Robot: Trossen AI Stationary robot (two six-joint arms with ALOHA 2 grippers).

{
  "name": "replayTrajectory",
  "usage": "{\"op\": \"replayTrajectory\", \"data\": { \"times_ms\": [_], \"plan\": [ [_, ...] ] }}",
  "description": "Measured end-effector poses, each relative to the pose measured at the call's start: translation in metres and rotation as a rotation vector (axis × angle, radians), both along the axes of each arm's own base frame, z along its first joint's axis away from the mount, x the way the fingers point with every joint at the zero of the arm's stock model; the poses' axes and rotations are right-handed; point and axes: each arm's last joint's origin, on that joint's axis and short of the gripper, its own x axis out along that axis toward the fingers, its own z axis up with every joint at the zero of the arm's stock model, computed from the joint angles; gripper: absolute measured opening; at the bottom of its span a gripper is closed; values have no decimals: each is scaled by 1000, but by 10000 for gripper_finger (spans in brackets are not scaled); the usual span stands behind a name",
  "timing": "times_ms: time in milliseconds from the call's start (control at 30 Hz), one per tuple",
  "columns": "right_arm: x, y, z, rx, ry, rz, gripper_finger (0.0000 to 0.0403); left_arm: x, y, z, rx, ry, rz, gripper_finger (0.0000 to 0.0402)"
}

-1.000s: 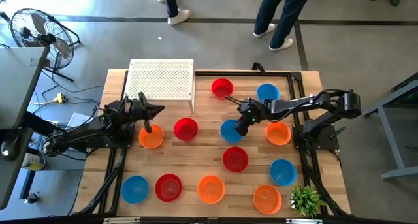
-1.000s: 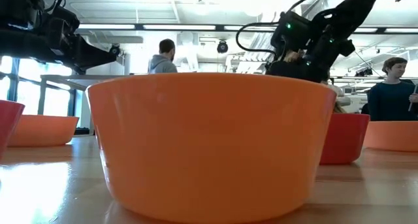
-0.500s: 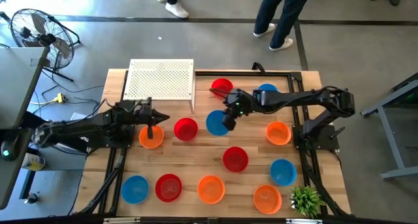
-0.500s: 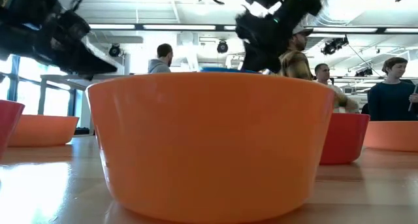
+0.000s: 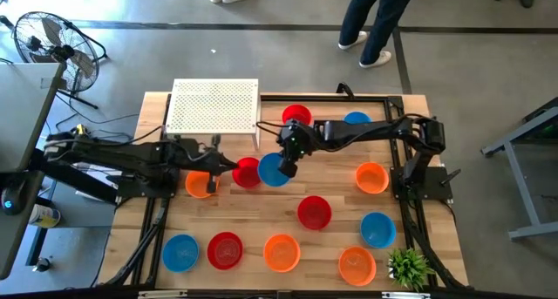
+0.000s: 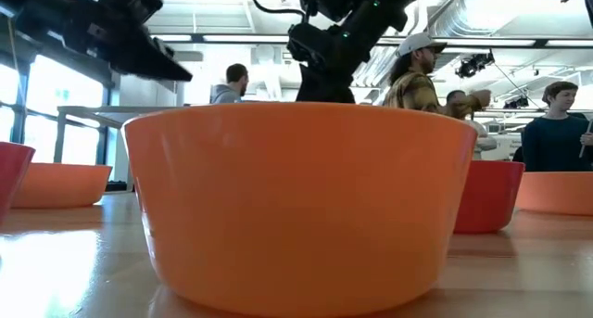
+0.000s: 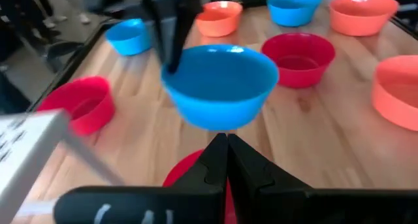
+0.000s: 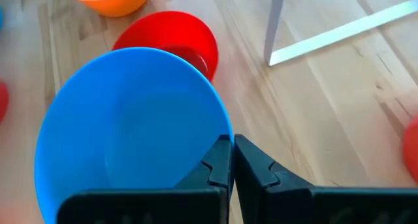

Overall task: Pick & Place Mini bowls
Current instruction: Put the blue bowl on the shelf

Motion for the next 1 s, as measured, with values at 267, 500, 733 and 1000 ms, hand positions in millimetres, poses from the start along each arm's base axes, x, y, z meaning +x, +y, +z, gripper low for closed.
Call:
{"op": "replayTrajectory", "data": {
  "times_ms": [267, 500, 733, 1000],
  "plan": [
    [1, 0, 1, -19, -9, 8, 1, 41, -23, 18, 119, 134, 24, 22],
    [1, 0, 1, -22, -15, 29, 1, 77, -47, 28, 183, 296, -54, 122],
    [2, 1, 1, 4, -22, 56, 1, 104, -61, 28, 318, 420, -74, 177],
    [5, 7, 4, 39, -63, 104, 2, 117, -63, 20, 392, 497, -67, 163]
  ]
}}
